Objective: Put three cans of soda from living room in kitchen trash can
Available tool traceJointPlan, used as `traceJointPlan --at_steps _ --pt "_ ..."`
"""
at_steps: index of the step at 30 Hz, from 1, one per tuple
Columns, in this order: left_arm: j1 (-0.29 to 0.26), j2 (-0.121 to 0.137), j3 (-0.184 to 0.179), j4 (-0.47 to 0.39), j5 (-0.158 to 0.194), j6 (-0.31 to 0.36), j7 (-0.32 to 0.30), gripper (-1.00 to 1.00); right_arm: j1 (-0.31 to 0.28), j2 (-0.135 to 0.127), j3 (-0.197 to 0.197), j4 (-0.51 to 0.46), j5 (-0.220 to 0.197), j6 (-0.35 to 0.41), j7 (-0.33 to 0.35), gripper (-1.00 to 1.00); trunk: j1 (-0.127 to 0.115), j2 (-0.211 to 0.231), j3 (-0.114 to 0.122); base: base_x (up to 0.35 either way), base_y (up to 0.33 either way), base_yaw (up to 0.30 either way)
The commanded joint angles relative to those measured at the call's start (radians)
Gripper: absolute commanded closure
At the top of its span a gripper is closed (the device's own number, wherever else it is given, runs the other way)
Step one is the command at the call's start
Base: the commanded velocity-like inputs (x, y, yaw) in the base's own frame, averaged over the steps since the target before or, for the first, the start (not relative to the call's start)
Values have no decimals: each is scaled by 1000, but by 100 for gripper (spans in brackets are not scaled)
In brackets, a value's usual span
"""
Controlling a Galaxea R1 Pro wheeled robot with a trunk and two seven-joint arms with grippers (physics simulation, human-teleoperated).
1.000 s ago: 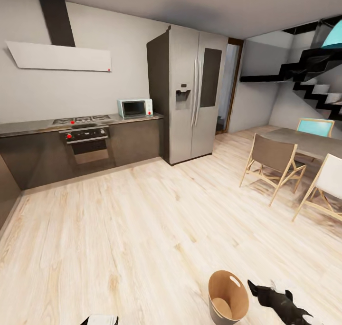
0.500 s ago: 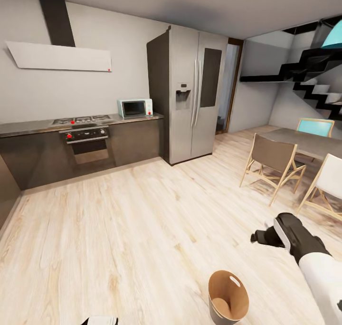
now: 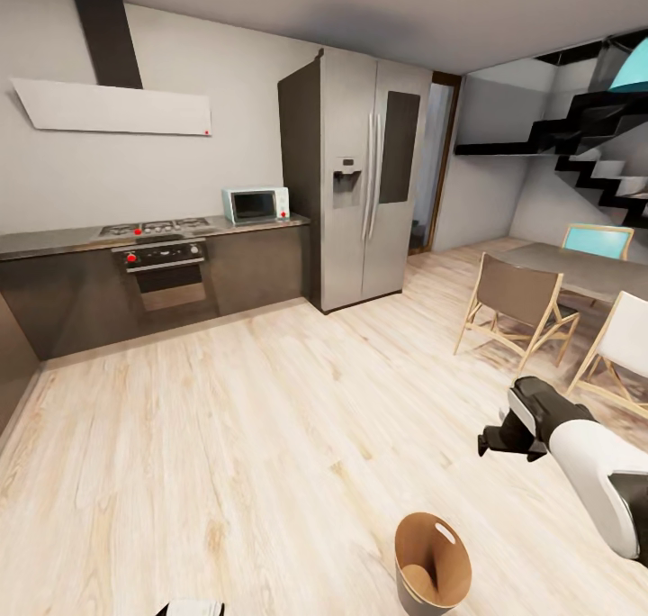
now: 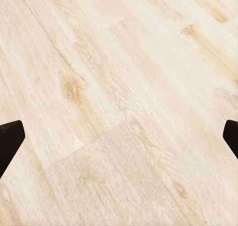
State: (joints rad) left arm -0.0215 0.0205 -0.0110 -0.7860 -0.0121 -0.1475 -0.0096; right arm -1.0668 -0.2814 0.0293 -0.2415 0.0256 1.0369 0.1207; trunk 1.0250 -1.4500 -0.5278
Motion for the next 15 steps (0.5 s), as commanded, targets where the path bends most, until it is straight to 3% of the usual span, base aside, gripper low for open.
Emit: traceJointPlan --at_steps 1,10,15 --pt "0 0 -1 0 0 0 0 -100 -1 0 1 1 1 0 0 -100 0 0 0 0 0 0" --pt "0 -1 0 -1 -1 3 -1 -100 -4 2 7 5 3 -10 2 -100 0 0 0 5 0 0" --pt "-1 -1 0 -1 -3 4 -1 -100 -3 3 7 6 2 -15 2 -100 0 0 0 170 0 0"
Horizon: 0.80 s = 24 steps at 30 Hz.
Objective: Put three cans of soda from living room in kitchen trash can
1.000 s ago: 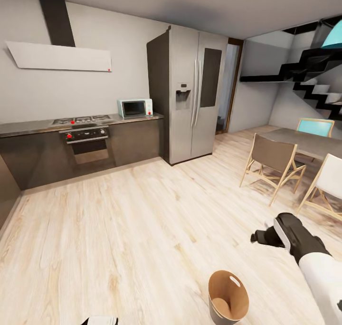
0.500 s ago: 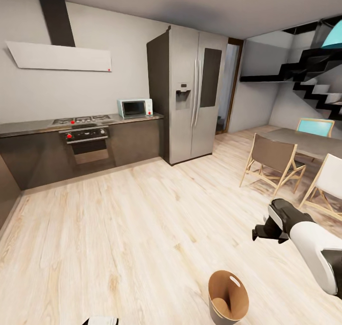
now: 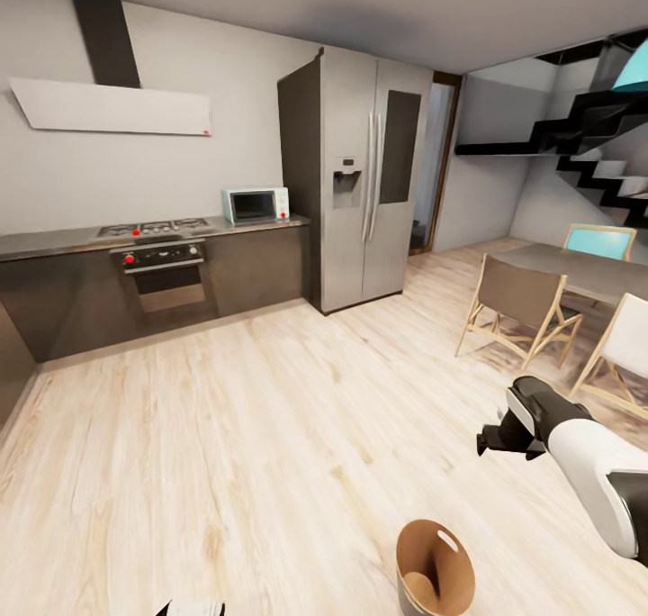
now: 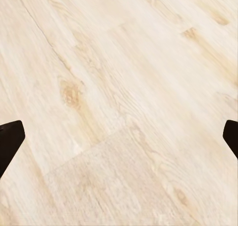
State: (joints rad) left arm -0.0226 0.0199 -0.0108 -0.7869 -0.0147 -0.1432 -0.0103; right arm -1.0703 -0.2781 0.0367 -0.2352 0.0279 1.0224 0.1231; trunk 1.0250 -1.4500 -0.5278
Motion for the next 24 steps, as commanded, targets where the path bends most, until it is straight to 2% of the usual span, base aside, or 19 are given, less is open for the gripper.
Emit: traceJointPlan --at_steps 1,8,21,24 --pt "0 0 0 0 0 0 0 -100 0 0 0 0 0 0 0 -100 0 0 0 250 0 0" --pt "0 -1 -1 0 2 -1 1 -100 1 -1 -2 1 2 -4 0 -100 0 0 0 204 0 0" --pt "0 -4 1 0 3 2 2 -100 4 -1 1 1 4 -5 0 -100 0 0 0 22 0 0" --pt "0 -5 2 0 0 2 1 -100 4 0 3 0 4 -5 0 -100 12 -21 -9 1 0 0"
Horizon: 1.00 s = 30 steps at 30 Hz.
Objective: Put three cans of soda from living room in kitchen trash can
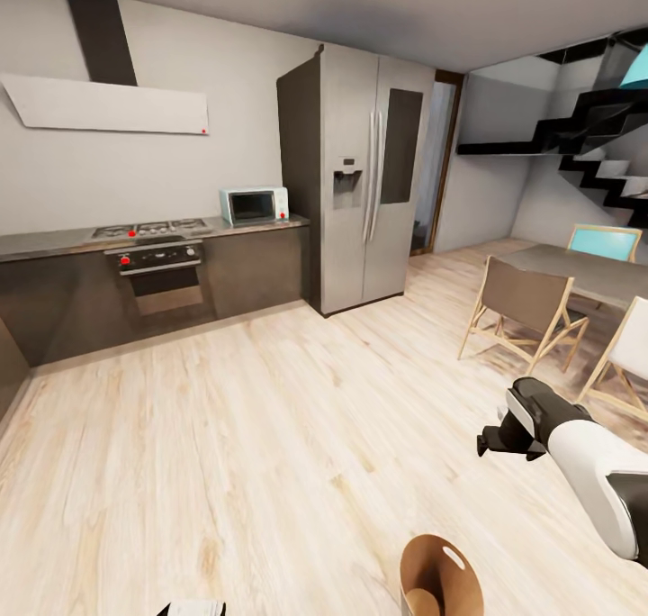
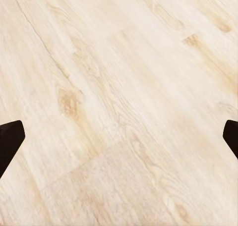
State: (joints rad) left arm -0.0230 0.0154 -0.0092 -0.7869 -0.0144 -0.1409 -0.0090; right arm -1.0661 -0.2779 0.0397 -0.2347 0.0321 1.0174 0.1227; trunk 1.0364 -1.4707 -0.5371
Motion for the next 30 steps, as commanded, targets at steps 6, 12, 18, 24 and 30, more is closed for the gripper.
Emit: traceJointPlan --at_steps 6,12,18,24,30 --pt "0 0 -1 0 -2 1 0 -100 0 -1 -1 -1 0 0 0 -100 23 -42 -19 0 0 0" --pt "0 0 -1 0 -2 1 0 -100 0 0 -1 0 0 -4 0 -100 46 -84 -38 0 0 0" --pt "0 0 -1 0 -2 1 0 -100 0 0 0 0 0 -11 0 -100 69 -126 -56 0 0 0" --pt "0 0 -2 0 -3 1 -1 -100 0 0 -1 0 0 -23 0 -100 92 -168 -75 0 0 0" --pt "0 1 -2 0 -3 2 -2 -100 1 -1 -2 0 0 -36 0 -100 115 -210 -94 0 0 0"
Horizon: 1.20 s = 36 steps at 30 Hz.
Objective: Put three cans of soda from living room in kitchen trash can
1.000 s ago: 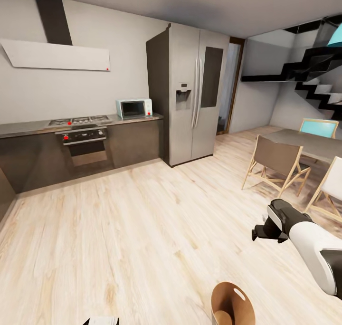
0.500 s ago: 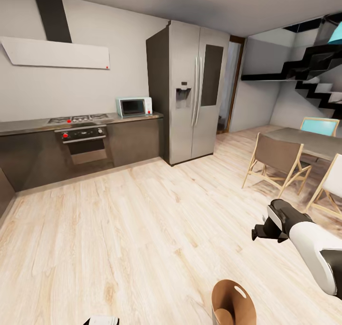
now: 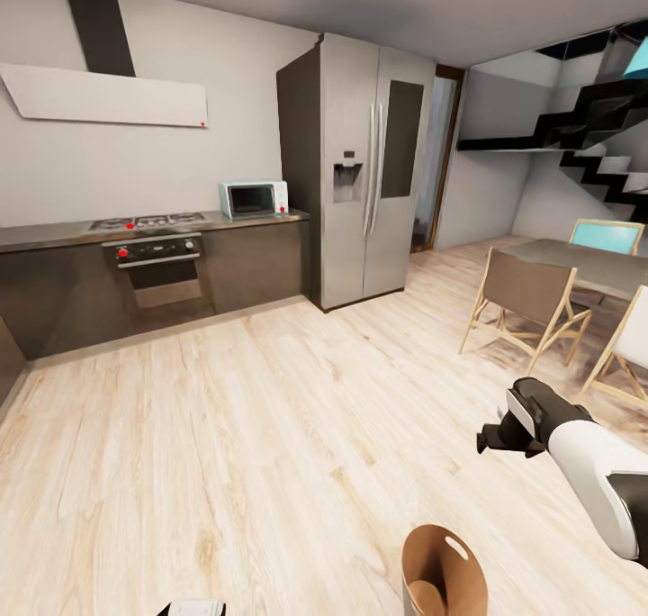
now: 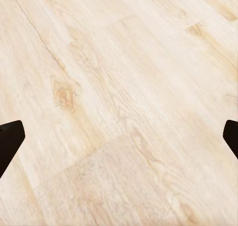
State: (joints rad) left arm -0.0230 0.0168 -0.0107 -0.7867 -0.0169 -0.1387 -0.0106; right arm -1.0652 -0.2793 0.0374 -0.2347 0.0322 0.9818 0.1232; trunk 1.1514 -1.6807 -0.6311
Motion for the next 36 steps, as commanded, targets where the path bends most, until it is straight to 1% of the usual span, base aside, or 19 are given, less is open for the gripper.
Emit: traceJointPlan --at_steps 1,21,27,36 --pt "0 0 0 0 0 0 0 -100 0 0 0 0 0 0 0 -100 4 -7 -3 0 0 0" --pt "0 2 0 1 0 1 1 -100 0 -6 -2 -2 0 -3 0 -100 81 -147 -66 0 0 0" --pt "0 1 -1 0 2 -1 1 -100 0 -6 -2 -2 0 -4 0 -100 81 -147 -66 0 0 0" --pt "0 2 -1 1 0 0 1 -100 0 -4 -4 -1 -3 -31 1 -100 115 -210 -94 0 0 0"
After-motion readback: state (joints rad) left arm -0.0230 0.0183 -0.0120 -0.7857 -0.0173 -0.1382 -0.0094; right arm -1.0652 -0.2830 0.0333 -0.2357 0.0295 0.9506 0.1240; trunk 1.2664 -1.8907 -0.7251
